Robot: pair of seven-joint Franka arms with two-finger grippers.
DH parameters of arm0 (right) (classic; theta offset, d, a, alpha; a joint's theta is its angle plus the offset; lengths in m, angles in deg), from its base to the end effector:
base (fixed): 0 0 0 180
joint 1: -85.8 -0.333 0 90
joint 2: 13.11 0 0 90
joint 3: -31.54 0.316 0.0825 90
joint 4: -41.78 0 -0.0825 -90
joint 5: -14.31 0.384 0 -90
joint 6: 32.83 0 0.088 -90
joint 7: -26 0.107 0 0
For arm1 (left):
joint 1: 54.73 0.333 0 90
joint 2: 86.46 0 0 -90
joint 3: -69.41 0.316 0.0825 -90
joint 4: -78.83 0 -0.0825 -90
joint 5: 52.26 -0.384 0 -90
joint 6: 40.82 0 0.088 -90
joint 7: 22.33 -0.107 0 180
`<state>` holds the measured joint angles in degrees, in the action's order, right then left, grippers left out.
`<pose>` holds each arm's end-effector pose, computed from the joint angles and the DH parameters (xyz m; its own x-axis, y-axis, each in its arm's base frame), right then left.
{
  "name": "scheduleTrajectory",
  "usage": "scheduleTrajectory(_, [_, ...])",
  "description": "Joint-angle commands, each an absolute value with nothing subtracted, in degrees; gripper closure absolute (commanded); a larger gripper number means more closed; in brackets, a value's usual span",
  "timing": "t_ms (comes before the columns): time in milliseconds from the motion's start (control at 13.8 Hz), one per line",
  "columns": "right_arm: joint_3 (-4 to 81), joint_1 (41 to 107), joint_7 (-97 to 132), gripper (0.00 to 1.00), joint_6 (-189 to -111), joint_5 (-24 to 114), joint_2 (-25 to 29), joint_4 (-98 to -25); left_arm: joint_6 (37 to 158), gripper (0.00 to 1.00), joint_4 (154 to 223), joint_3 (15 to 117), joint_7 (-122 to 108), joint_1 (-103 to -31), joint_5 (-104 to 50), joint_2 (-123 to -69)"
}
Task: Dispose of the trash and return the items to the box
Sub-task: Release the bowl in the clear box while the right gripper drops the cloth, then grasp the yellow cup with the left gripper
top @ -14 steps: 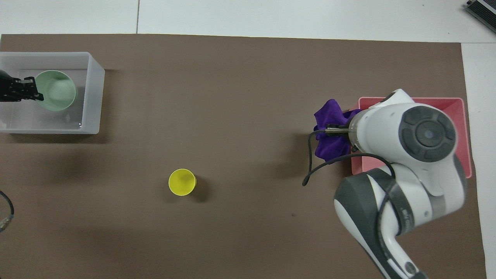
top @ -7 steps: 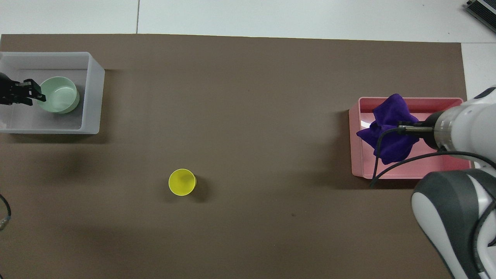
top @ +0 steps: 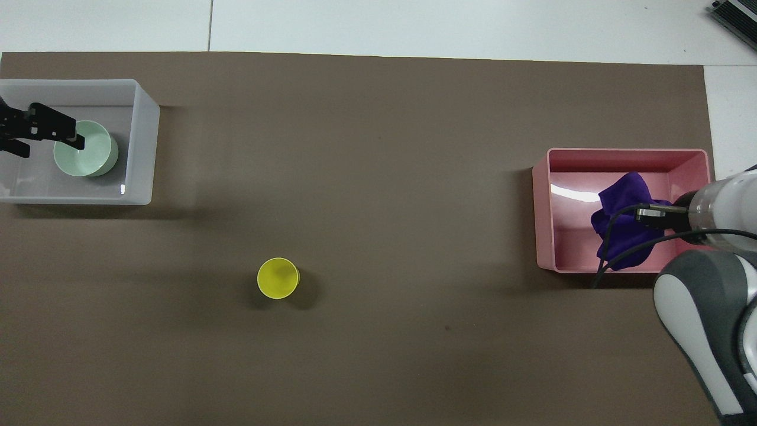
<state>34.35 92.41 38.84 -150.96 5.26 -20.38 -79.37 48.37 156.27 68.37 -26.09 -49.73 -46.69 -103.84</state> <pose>0.5207 -0.0422 0.4773 0.9722 -0.2118 0.0997 -0.2239 -0.9658 0.1311 0.6389 0.0354 0.5453 0.9958 0.0025 -0.0911 0.0124 -0.9940 0.1083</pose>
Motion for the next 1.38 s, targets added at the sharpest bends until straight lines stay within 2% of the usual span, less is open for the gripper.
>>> scheduleTrajectory(0, [34.88, 94.84, 38.75, 1.0, -152.53, 5.17, -18.13, -80.22, 48.3, 0.0, 171.06, 69.32, -23.4, -57.32, -46.46, -92.92])
scheduleTrajectory(72, [34.88, 95.2, 38.75, 0.85, -152.54, 5.17, -17.69, -80.48, 50.39, 0.0, 175.99, 69.15, -21.3, -59.97, -46.46, -90.1])
scheduleTrajectory(145, [34.88, 95.55, 39.01, 0.56, -152.45, 5.17, -17.59, -80.39, 52.68, 0.0, 180.39, 69.06, -20.67, -62.17, -45.93, -87.89])
scheduleTrajectory(217, [34.97, 95.46, 39.62, 0.4, -152.36, 5.17, -17.59, -80.22, 54.27, 0.0, 184.44, 69.15, -20.48, -65.59, -44.71, -86.57])
scheduleTrajectory(362, [34.97, 95.38, 39.8, 0.33, -151.84, 5.17, -17.42, -79.08, 58.74, 0.0, 190.42, 69.06, -20.4, -69.82, -44.17, -86.03])
scheduleTrajectory(435, [34.97, 95.11, 39.63, 0.2, -151.66, 5.17, -17.42, -78.12, 61.11, 0.0, 193.15, 69.06, -20.48, -71.24, -43.82, -85.94])
scheduleTrajectory(507, [35.06, 95.03, 39.54, 0.0, -151.4, 5.26, -17.51, -77.24, 64.01, 0.0, 195.96, 69.06, -20.48, -72.47, -43.65, -85.94])
scheduleTrajectory(797, [35.58, 92.92, 39.71, 0.0, -143.94, 12.0, -17.42, -69.87, 76.75, 0.0, 205.73, 69.15, -17.77, -78.53, -43.12, -86.02])
scheduleTrajectory(870, [35.76, 92.74, 39.71, 0.0, -142.36, 13.16, -17.33, -68.37, 78.0, 0.06, 207.14, 69.15, -17.32, -78.81, -43.12, -86.37])
scheduleTrajectory(942, [36.46, 91.17, 39.8, 0.0, -140.77, 13.25, -17.16, -66.26, 78.53, 0.34, 207.76, 69.15, -17.23, -78.9, -43.12, -87.16])
scheduleTrajectory(1014, [36.55, 90.03, 39.8, 0.0, -138.93, 13.26, -16.02, -63.46, 79.67, 0.68, 207.86, 69.15, -17.14, -78.9, -43.12, -87.78])
scheduleTrajectory(1087, [36.64, 89.58, 39.89, 0.0, -136.91, 13.08, -14.79, -60.38, 80.81, 0.86, 207.68, 69.06, -17.14, -78.9, -43.12, -88.83])
scheduleTrajectory(1159, [36.64, 88.44, 39.98, 0.0, -134.98, 12.3, -14.35, -57.66, 81.69, 1.0, 207.42, 69.15, -17.14, -78.9, -43.12, -89.88])
scheduleTrajectory(1304, [36.64, 87.73, 39.98, 0.0, -130.06, 12.2, -11.63, -51.25, 81.97, 1.0, 206.89, 69.15, -17.14, -78.46, -43.12, -91.29])
